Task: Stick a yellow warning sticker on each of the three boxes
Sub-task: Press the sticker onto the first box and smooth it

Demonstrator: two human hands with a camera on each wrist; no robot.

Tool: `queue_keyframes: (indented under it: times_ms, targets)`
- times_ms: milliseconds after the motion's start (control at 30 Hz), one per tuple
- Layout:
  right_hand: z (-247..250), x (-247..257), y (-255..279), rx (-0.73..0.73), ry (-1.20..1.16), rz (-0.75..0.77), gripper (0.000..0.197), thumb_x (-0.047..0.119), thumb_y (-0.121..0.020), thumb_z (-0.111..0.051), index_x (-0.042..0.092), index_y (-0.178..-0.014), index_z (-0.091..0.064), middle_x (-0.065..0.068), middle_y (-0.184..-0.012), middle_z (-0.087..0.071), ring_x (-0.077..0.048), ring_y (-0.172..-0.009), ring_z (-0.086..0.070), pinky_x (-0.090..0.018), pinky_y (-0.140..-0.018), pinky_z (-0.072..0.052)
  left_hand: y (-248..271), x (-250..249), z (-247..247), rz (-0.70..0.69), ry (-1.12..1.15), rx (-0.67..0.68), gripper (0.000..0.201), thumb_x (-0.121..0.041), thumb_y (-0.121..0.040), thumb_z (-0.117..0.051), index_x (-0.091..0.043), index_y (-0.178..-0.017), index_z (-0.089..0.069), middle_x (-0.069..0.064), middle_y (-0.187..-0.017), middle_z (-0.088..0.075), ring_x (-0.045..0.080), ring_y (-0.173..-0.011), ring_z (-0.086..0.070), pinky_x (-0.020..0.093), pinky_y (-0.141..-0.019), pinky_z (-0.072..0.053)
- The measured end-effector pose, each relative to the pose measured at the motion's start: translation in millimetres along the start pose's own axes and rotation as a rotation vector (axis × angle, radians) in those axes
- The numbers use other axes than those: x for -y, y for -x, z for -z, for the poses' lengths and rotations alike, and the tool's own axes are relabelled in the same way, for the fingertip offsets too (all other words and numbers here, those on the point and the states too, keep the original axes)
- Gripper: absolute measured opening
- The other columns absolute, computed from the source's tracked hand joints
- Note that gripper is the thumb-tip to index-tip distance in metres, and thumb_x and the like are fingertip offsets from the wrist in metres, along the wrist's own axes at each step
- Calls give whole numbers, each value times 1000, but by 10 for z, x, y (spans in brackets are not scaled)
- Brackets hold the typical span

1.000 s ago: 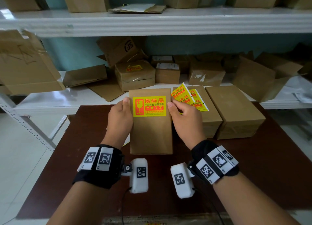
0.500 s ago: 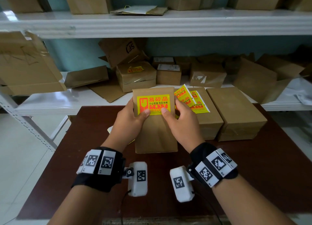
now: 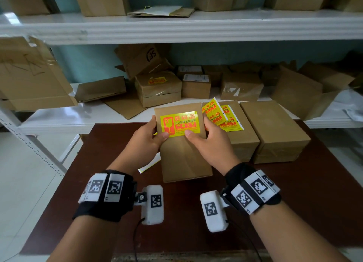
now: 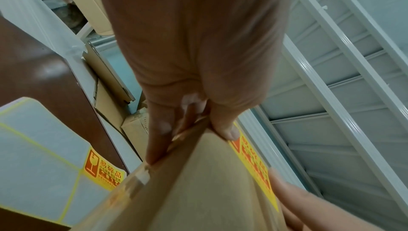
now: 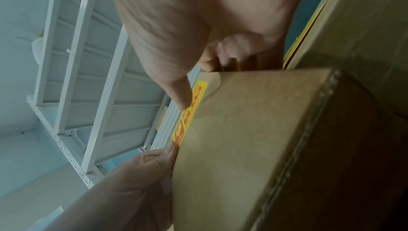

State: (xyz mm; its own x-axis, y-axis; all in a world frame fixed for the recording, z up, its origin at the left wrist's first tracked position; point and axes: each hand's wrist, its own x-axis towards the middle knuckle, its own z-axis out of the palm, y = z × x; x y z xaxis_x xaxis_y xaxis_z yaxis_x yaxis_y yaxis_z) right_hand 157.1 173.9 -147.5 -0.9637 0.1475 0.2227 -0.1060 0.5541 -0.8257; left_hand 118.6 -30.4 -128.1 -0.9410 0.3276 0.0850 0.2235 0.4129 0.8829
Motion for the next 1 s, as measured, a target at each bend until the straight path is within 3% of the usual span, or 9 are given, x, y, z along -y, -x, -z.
queue_keyframes:
  times_ms: [167,267,367,467,567,667,800,900,1000]
  targets:
    - [-41,-60,-37,34,-6,-53,101,83,-72,-52,27,-154,-35,11,-146,-55,-12,-136,-50,-44,-110,-46,20,-23,36,10,64,72,45,-2,-103,-48,-15,-145,-45,-1,-125,-68,16,-119,-63,32,-90,-57]
    - [-50,-50,-30,12,-34,-56,100,79,-71,-55,28,-154,-35,11,-146,-55,-11,-136,-50,-43,-111,-45,35,-65,64,-21,90,97,50,3,-102,-44,-20,-147,-43,-3,-128,-67,15,-121,-63,34,-94,-54]
    - [-49,-38,-38,-6,-49,-69,102,81,-70,-56,29,-154,-33,11,-146,-55,-11,-136,-50,-44,-110,-46,46,-133,52,-44,165,101,57,10,-96,-46,-25,-141,-48,-4,-123,-70,17,-115,-66,33,-88,-55]
    - [-78,-31,-35,-11,-51,-64,101,81,-70,-56,29,-153,-34,10,-146,-54,-11,-136,-50,-44,-109,-47,69,-167,-12,-65,189,49,47,-6,-98,-55,-31,-138,-51,-8,-122,-71,9,-114,-66,32,-93,-55]
    - [-86,0,2,-39,-71,-45,93,77,-72,-57,30,-150,-39,13,-139,-59,-9,-130,-54,-43,-107,-49,68,-159,-48,-96,98,-54,39,-18,-99,-60,-35,-134,-52,-16,-118,-70,0,-113,-63,32,-99,-53]
    - [-61,30,33,-52,-90,-23,76,69,-76,-57,31,-141,-49,17,-123,-66,-5,-118,-61,-42,-103,-52,52,-139,-31,-88,105,-25,41,-11,-100,-57,-34,-134,-52,-13,-123,-69,6,-119,-62,38,-104,-51]
    - [-49,45,60,-58,-73,-27,84,75,-75,-52,27,-144,-50,16,-126,-66,-6,-121,-60,-41,-104,-51,33,-88,25,-52,77,29,47,-3,-100,-52,-23,-142,-49,-6,-130,-66,12,-125,-59,47,-108,-48]
    - [-15,83,82,-72,-105,-26,71,70,-78,-54,28,-135,-59,18,-116,-69,-3,-112,-63,-39,-100,-54,42,-99,36,-46,68,62,49,0,-100,-50,-30,-140,-47,-6,-131,-65,12,-127,-58,48,-108,-47]
    - [31,121,95,-97,-125,-15,49,52,-88,-66,26,-130,-64,17,-112,-71,0,-106,-64,-35,-97,-55,49,-105,27,-44,76,63,51,1,-99,-51,-25,-143,-46,-6,-132,-65,11,-127,-58,46,-109,-47]
